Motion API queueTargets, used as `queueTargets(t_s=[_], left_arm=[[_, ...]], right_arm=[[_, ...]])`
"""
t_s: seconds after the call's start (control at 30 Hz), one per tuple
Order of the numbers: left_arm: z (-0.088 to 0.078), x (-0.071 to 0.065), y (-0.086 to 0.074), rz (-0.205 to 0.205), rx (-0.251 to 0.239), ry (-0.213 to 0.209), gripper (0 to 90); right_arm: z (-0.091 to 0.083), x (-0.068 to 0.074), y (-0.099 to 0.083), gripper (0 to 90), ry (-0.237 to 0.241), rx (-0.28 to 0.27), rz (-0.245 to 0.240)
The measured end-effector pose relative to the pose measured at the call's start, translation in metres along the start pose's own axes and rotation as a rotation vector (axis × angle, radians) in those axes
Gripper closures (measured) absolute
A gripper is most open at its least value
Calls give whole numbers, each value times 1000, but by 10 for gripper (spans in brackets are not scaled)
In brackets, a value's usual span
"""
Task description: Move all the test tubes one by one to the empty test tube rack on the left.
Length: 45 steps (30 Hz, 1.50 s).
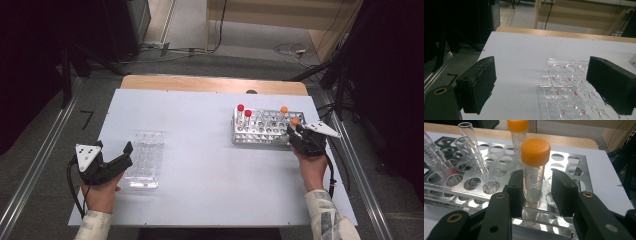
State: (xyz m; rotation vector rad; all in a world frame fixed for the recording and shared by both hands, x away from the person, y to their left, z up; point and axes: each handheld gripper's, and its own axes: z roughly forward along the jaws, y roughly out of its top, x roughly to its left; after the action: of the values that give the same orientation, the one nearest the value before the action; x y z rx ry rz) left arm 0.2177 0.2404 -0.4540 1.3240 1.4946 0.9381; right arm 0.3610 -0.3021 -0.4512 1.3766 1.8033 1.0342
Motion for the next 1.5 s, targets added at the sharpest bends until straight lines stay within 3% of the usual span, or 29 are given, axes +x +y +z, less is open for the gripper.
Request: queueTargets(t_s=[0.47, 0.77, 1.07, 1.2, 1.5], left_arm=[[-1, 0, 0, 0, -1, -1, 95], [-2, -2, 2, 6, -8, -4, 95], [-4, -9, 8, 16, -23, -25, 95], [-3, -12, 10, 19, -22, -28, 95], [-3, -31, 22, 40, -24, -90, 96]], right_arm=[[3, 4, 2, 713, -10, -8, -18], [-16, 3, 18, 718, -6, -71, -16], [-40, 5, 32, 718, 37, -124, -14], [-47, 10, 33, 718, 62, -120, -22], [-57, 26, 29, 718, 125, -107, -53]])
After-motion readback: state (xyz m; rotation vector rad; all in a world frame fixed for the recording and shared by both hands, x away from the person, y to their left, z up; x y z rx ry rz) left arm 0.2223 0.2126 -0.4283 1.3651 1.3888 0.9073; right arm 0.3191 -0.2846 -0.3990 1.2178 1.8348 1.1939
